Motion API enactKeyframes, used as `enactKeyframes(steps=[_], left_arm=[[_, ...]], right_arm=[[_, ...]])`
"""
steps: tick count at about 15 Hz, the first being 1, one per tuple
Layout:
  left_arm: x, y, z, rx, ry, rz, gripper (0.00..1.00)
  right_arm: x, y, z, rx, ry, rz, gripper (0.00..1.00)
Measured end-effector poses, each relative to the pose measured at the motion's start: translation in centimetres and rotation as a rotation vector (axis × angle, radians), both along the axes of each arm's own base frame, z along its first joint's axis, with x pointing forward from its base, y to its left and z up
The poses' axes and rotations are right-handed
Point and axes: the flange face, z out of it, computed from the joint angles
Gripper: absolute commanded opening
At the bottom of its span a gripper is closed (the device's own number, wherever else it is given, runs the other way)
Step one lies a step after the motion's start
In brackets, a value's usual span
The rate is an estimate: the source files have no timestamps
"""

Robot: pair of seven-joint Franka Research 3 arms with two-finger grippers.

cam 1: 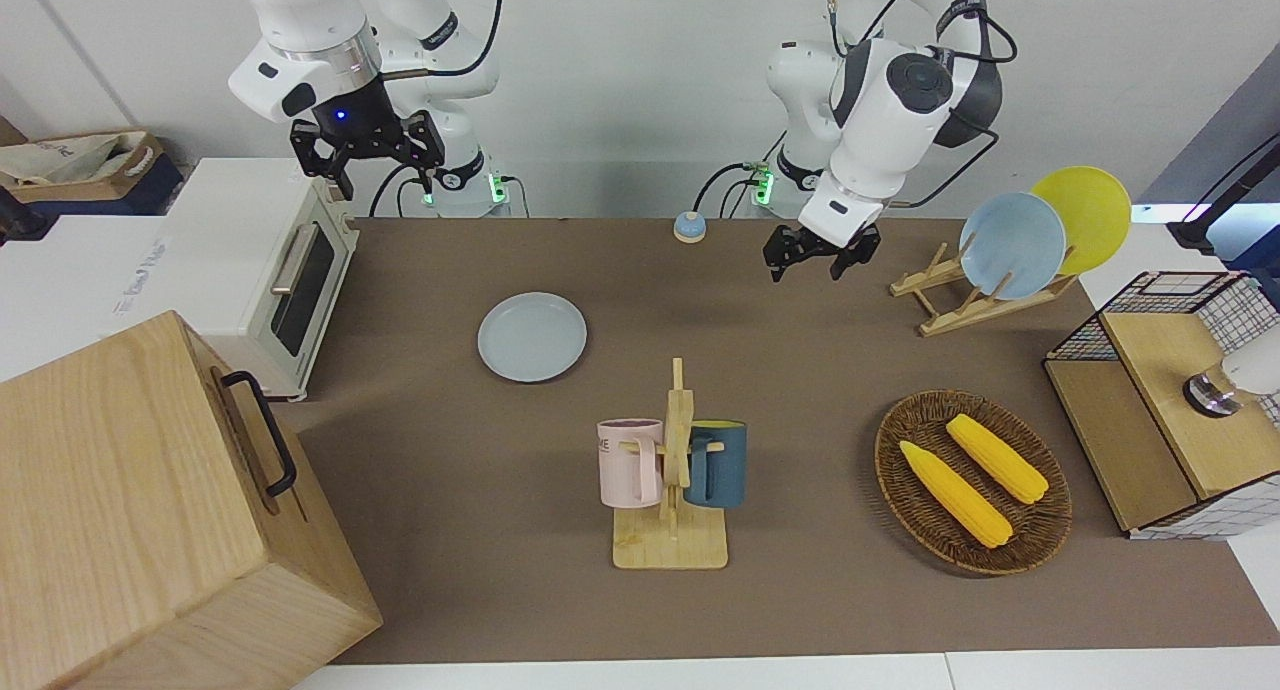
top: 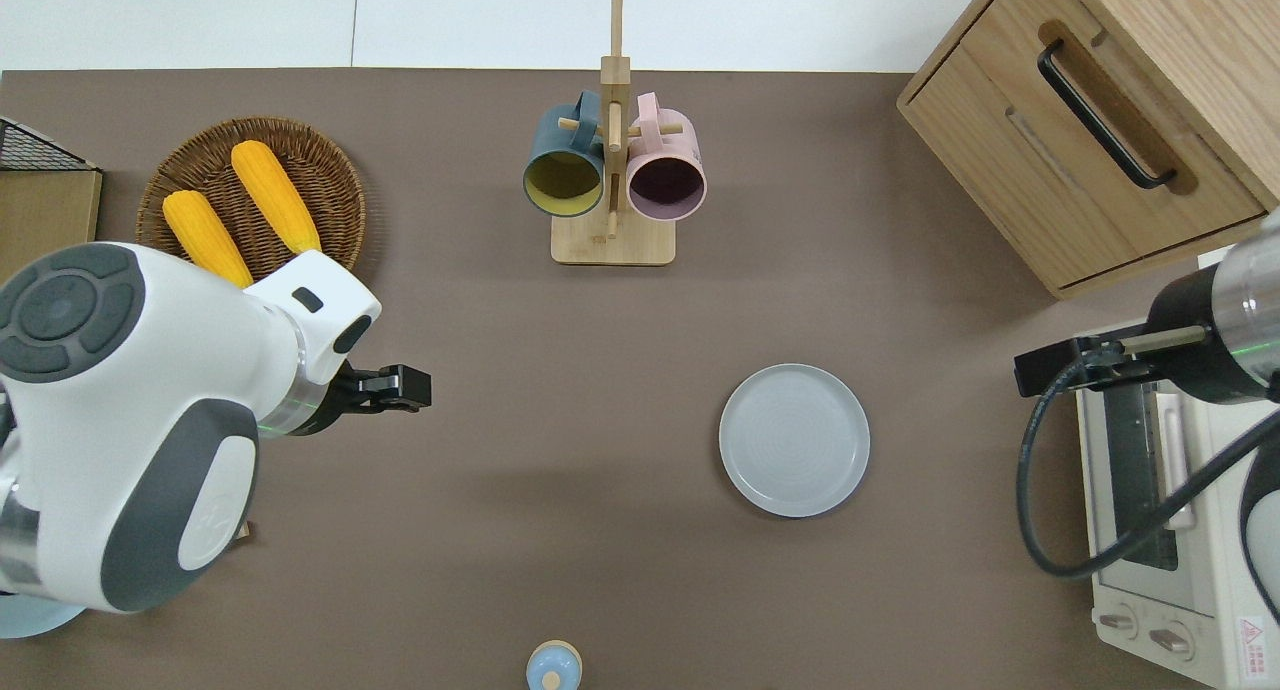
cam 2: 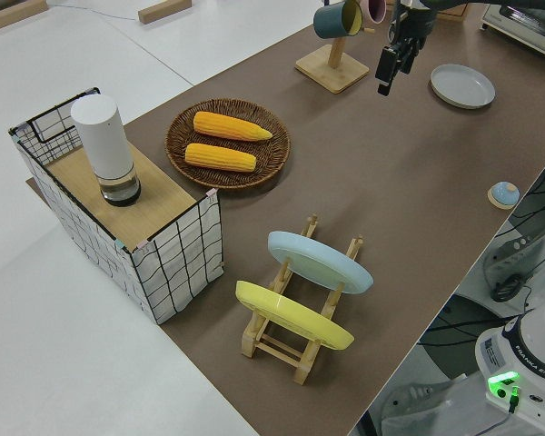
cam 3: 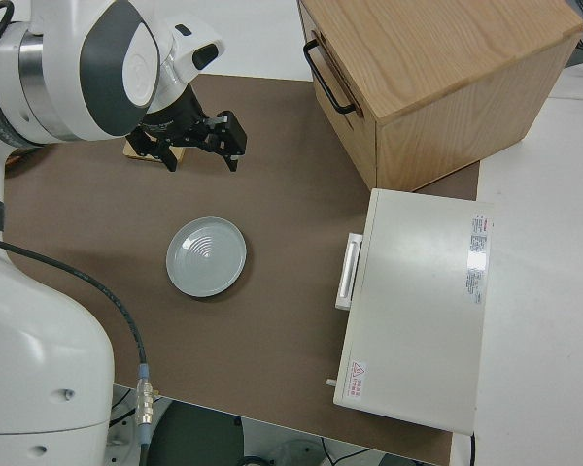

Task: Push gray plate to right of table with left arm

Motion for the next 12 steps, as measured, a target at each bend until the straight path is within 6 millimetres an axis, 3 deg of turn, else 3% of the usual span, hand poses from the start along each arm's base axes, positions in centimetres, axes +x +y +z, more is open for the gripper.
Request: enactKeyframes(steps=[5,10,12], left_arm=[[1.1,4.4,2.2,0.031,-0.018,-0.039,0.99],[1.7,8.3,7.5,0.021,-0.051,-0.063,0.99],[1.8,9.7,8.7,0.019,-0.055,-0.059,0.99]], right_arm=[[0.0,0.0,0.0,0.0,0.0,0.0,0.983],[0.0,0.0,0.0,0.0,0.0,0.0,0.983],[0.0,0.0,0.0,0.0,0.0,0.0,0.983]])
